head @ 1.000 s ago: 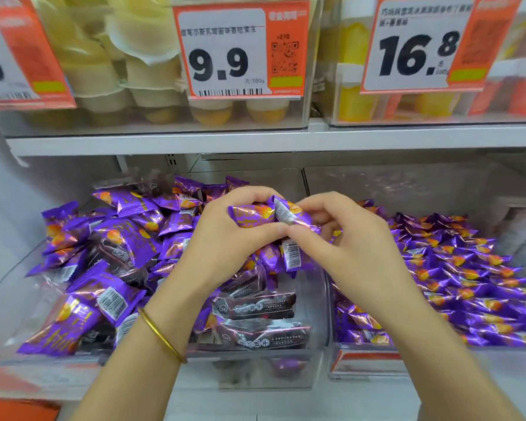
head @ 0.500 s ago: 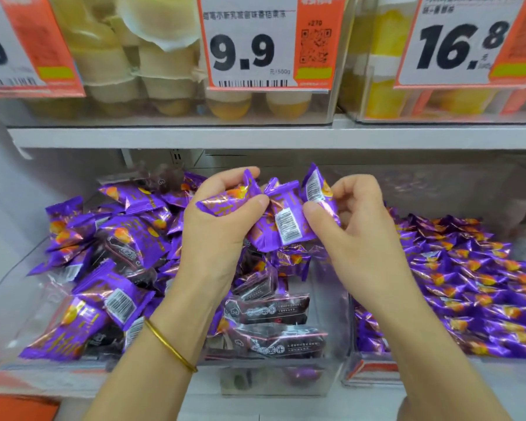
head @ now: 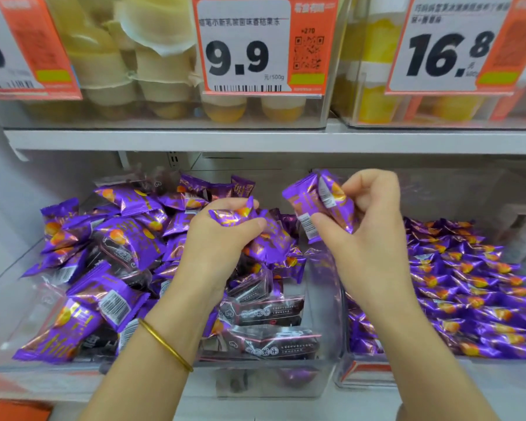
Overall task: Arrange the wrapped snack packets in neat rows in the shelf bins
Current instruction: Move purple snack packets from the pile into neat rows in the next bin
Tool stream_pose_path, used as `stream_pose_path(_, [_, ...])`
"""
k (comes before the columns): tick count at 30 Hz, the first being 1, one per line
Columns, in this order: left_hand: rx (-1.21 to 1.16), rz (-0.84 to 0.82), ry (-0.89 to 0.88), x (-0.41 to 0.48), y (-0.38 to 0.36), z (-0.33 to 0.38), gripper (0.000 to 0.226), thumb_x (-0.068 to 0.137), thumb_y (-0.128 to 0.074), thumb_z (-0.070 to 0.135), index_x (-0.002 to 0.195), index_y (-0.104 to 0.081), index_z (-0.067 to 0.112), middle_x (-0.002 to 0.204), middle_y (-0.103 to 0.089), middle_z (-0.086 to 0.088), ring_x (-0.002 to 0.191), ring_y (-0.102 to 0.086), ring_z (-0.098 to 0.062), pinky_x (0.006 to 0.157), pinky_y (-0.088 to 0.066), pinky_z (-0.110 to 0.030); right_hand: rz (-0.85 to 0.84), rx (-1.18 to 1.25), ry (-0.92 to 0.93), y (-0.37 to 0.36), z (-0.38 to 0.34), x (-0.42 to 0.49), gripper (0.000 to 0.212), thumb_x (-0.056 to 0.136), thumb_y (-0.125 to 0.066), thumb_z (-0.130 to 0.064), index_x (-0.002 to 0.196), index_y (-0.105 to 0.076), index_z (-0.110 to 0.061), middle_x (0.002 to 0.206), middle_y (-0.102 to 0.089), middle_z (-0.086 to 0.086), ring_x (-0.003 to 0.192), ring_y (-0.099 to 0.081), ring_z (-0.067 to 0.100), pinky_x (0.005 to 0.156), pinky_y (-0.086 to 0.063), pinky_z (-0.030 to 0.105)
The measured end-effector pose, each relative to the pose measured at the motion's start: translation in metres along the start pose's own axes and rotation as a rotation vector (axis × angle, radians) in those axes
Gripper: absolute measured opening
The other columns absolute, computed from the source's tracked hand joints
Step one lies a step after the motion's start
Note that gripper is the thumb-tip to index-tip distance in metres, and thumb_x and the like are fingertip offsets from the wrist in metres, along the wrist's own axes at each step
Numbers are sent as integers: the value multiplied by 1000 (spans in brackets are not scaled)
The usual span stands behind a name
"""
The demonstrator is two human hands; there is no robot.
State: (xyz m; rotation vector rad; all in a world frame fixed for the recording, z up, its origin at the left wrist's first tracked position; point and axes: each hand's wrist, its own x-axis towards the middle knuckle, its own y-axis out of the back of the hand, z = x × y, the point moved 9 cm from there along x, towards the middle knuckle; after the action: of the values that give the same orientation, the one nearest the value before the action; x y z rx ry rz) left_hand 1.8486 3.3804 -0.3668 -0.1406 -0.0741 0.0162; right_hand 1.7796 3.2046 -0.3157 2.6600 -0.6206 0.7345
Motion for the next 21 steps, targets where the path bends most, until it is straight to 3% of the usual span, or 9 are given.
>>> stream_pose_path(5, [52,-53,-12,-2,-2,2,32,73,-71,-8,97,-68,15,80,-71,-11,69,-65,-22,68,-55,-30,-49,-75,1,-11,6,-3,46,79,-68,-2,86,-35,-33,84,-51,-14,76,-53,9,69,-45,29])
stream_pose_path(11, [-437,-104,142,-6,-21,-6,34,79,-57,-13,109,-61,3,81,-68,-11,69,-66,-15,68,-56,-21,-71,-208,119,-14,-5,-4,51,78,-64,2,83,-34,-39,85,-49,-20,80,-50,12,69,-40,27])
stream_pose_path(15, [-659,-169,295,-13,-34,-13,38,70,-60,1,107,-63,0,87,-70,-13,76,-68,-16,75,-58,-27,-148,-326,275,-23,-15,-5,49,70,-57,4,91,-38,-36,86,-46,-18,84,-46,17,69,-41,35])
stream_pose_path(18, [-772,-183,369,-14,-36,-15,35,69,-62,12,103,-65,3,97,-69,-15,88,-67,-21,78,-57,-33,-218,-397,398,-31,-22,-8,46,60,-47,3,92,-40,-30,89,-45,-14,83,-38,13,68,-33,29])
stream_pose_path(21, [-750,-232,373,-16,-40,-15,37,71,-63,17,106,-62,5,91,-68,-12,82,-66,-20,77,-57,-30,-294,-385,429,-38,-22,-10,48,57,-46,5,93,-43,-27,90,-42,-17,85,-37,11,70,-31,19])
